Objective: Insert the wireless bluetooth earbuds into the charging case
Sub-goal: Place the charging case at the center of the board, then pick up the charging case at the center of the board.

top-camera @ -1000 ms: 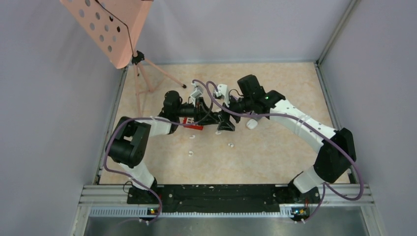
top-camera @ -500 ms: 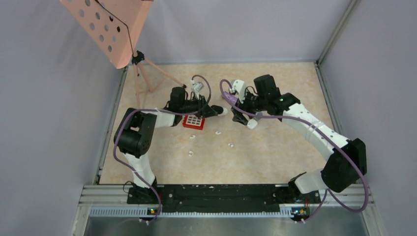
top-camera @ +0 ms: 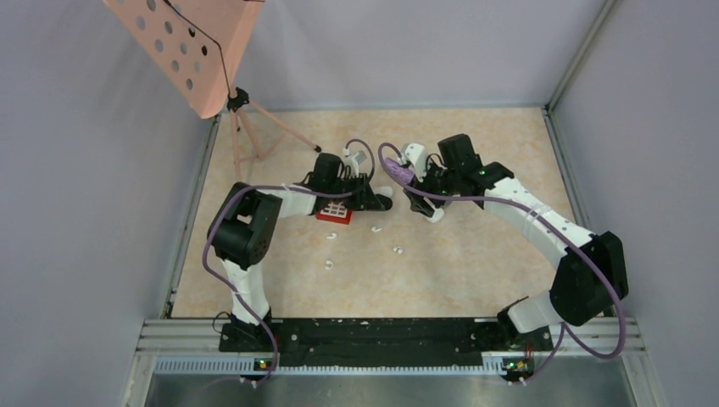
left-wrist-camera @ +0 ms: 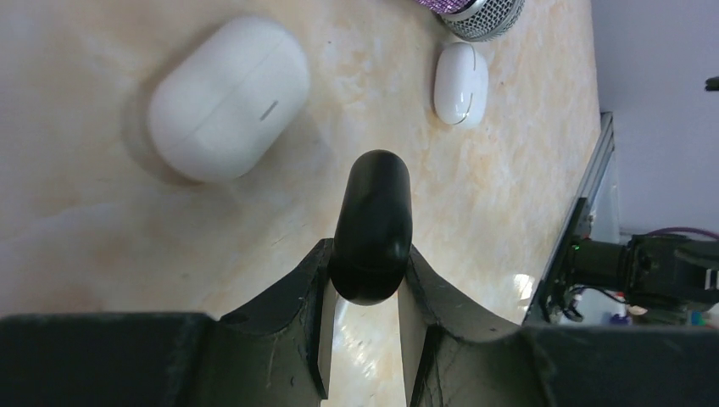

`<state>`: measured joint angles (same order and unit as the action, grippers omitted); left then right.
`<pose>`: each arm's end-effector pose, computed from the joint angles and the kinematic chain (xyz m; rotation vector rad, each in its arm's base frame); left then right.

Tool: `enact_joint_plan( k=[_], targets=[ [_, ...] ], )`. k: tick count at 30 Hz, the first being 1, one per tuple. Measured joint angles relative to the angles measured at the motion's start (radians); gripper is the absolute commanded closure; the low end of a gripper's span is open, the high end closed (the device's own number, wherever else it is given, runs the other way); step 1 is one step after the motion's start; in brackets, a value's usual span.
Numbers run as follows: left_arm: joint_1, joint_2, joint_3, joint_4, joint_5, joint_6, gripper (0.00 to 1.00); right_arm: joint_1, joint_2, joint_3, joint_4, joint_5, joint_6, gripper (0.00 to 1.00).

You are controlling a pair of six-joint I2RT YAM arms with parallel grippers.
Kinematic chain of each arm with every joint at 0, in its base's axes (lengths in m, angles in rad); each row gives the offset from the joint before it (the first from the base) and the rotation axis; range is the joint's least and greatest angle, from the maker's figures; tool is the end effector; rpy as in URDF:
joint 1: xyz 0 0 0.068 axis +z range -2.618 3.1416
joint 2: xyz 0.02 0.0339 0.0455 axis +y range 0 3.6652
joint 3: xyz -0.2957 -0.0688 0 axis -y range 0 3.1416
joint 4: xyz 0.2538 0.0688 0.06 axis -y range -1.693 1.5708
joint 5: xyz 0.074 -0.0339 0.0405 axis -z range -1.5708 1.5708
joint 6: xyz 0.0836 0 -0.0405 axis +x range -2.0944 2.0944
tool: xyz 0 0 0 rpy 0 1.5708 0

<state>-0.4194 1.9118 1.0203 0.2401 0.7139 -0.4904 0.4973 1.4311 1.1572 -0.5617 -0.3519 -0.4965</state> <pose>0.3742 -0.2268 0.1492 0.3432 2.3168 -1.2725 0.2865 0.1883 0.2823 -1.2754 2.0108 0.4227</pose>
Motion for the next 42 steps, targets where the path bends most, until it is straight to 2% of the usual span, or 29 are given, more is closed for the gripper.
enact_joint_plan(
  k=[4, 8, 15, 17, 20, 24, 32, 34, 37, 42],
  targets=[
    [-0.051, 0.054, 0.065, -0.028, -0.024, -0.078, 1.0, -0.026, 0.016, 0.0, 0.0, 0.014, 0.018, 0.35],
    [-0.088, 0.149, 0.144, -0.04, -0.041, -0.155, 0.89, -0.046, 0.015, 0.0, 0.001, 0.022, 0.027, 0.35],
    [-0.113, 0.186, 0.206, -0.077, -0.062, -0.216, 0.61, -0.088, 0.015, 0.0, 0.0, 0.025, 0.028, 0.34],
    [-0.114, 0.184, 0.214, -0.099, -0.078, -0.203, 0.5, -0.096, 0.015, 0.0, 0.0, 0.018, 0.027, 0.33],
    [-0.115, 0.151, 0.214, -0.156, -0.117, -0.15, 0.43, -0.101, 0.016, 0.0, 0.005, -0.002, 0.019, 0.31],
    [-0.111, 0.049, 0.188, -0.252, -0.209, -0.041, 0.42, -0.101, 0.032, 0.004, 0.032, -0.039, 0.001, 0.31],
    [-0.092, -0.119, 0.2, -0.47, -0.29, 0.227, 0.41, -0.101, 0.175, 0.064, 0.081, -0.178, -0.071, 0.34],
    [-0.08, -0.187, 0.151, -0.469, -0.296, 0.241, 0.41, -0.101, 0.217, 0.087, 0.102, -0.214, -0.105, 0.36],
    [0.003, -0.312, 0.045, -0.462, -0.247, 0.208, 0.41, -0.101, 0.301, 0.139, 0.135, -0.249, -0.159, 0.37],
    [0.15, -0.372, -0.035, -0.418, -0.171, 0.155, 0.42, -0.092, 0.455, 0.247, 0.158, -0.262, -0.246, 0.36]
  ],
)
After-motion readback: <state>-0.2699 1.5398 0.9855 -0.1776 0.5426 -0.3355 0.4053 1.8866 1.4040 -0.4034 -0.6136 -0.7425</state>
